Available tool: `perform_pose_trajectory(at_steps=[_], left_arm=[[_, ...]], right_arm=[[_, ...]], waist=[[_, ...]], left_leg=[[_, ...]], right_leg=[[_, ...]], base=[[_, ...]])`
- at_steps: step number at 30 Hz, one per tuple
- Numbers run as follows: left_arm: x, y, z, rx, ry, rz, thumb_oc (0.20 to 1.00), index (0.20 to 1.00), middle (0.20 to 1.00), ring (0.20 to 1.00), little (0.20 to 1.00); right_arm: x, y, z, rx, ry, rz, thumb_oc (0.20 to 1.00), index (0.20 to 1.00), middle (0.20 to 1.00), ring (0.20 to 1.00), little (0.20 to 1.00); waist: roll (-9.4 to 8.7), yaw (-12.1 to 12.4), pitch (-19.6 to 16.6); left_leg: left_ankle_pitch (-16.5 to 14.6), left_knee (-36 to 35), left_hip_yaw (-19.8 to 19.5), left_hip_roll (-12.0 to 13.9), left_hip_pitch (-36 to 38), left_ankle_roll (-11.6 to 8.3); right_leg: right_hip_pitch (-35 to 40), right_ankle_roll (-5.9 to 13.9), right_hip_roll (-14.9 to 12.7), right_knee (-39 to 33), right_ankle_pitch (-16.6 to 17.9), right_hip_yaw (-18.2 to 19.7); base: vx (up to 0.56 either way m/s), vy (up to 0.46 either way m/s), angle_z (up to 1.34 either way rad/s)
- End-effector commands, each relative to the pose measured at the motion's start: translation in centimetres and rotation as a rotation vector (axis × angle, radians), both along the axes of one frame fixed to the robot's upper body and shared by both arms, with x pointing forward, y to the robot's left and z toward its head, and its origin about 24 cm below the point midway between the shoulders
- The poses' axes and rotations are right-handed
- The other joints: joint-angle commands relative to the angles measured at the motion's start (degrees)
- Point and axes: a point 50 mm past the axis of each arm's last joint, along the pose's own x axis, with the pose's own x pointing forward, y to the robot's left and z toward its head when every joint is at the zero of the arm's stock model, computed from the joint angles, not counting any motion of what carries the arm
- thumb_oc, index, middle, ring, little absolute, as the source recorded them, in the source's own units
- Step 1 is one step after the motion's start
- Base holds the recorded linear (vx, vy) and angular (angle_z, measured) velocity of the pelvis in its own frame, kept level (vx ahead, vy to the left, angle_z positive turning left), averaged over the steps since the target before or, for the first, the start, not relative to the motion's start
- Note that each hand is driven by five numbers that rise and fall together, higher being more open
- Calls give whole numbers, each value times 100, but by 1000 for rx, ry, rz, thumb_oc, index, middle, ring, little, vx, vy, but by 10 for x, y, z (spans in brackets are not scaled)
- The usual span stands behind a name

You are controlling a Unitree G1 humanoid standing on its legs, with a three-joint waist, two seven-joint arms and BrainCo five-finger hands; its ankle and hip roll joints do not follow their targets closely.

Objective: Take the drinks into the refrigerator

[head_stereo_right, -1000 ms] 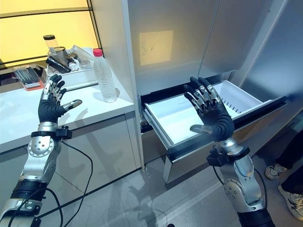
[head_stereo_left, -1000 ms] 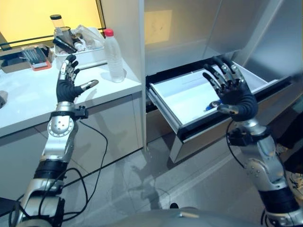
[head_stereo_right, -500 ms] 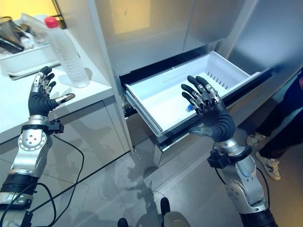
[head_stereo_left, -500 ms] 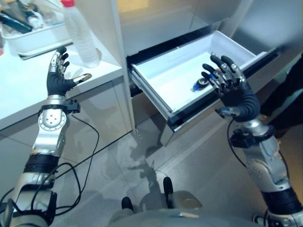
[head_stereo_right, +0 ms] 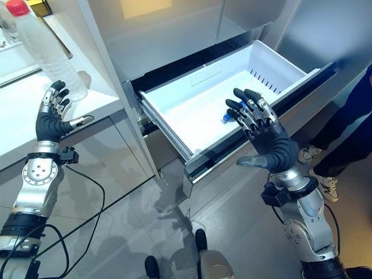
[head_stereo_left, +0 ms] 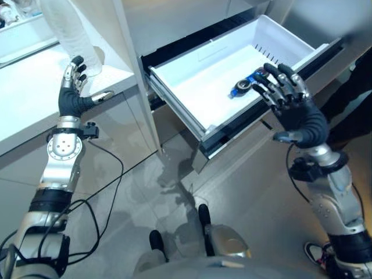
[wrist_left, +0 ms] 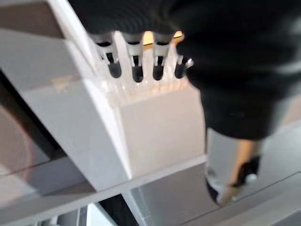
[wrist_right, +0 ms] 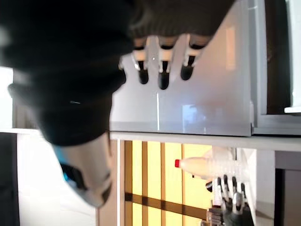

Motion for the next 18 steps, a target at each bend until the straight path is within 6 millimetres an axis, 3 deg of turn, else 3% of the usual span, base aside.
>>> perform_pose_trajectory(at_steps=[1,9,18], left_arm=[[1,9,39,-33,-172,-3,1000,1000,1000,1000,1000],[-5,17,29,-79,-168,35,1000,1000,1000,1000,1000],[-24,21,13,-99,-175,66,1000,1000,1000,1000,1000]], right_arm=[[-12,-6,27,37,-146,6,1000,1000,1000,1000,1000],[-13,-9,22,32,-125,-7,1000,1000,1000,1000,1000],[-13,-15,18,30,-115,-36,1000,1000,1000,1000,1000]], waist=[[-116,-125,-126],[-167,-113,-189],[-150,59,-193]], left_leg=[[-808,1080,-484,-73,-163,333],[-826,1097,-495,-20,-102,279],[-822,1001,-641,-39,-39,277]], right_leg=[[-97,87,222,1194,-1044,-48],[-20,59,283,1126,-1053,-53],[166,38,210,990,-1098,-254]], base=[[37,-49,-19],[34,-37,-9],[-1,-4,5]])
